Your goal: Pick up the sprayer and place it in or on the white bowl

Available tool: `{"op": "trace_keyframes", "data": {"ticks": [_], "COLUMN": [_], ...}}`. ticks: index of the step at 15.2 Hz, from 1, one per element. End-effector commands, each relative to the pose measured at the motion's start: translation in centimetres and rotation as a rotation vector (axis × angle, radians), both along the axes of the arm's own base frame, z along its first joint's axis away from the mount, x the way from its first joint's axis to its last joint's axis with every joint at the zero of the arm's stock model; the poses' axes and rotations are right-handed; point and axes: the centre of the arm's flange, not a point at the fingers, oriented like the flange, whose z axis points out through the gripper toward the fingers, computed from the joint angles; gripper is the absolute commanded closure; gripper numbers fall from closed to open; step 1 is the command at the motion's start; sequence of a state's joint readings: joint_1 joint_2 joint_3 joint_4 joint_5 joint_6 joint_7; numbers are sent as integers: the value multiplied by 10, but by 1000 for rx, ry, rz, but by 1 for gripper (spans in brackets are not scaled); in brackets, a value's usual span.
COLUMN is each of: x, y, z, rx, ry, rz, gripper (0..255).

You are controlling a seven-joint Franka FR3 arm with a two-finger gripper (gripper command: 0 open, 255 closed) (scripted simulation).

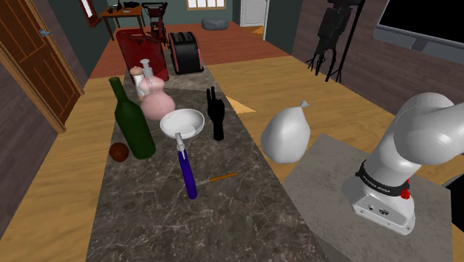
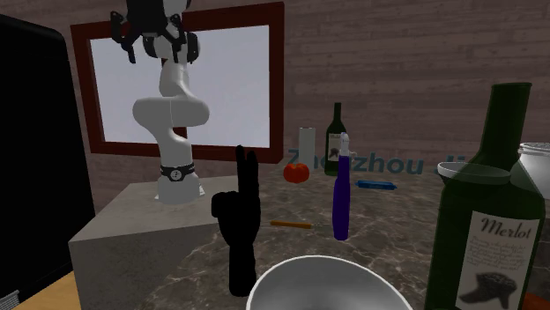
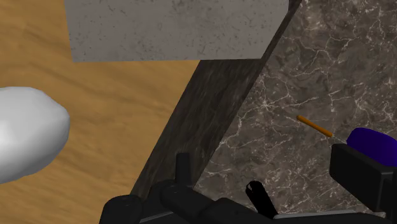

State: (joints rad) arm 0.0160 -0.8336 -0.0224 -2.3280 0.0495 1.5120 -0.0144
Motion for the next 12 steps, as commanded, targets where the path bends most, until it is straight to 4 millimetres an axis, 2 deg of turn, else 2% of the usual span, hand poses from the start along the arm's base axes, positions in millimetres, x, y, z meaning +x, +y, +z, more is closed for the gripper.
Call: {"op": "trace_keyframes", "data": {"ticks": [1,12], "x": [0,7], "y": [0,133], "z": [0,-71], "rx": [0,-48], "ry": [0,-89], "rz": [0,-16], "gripper": [0,0]}}
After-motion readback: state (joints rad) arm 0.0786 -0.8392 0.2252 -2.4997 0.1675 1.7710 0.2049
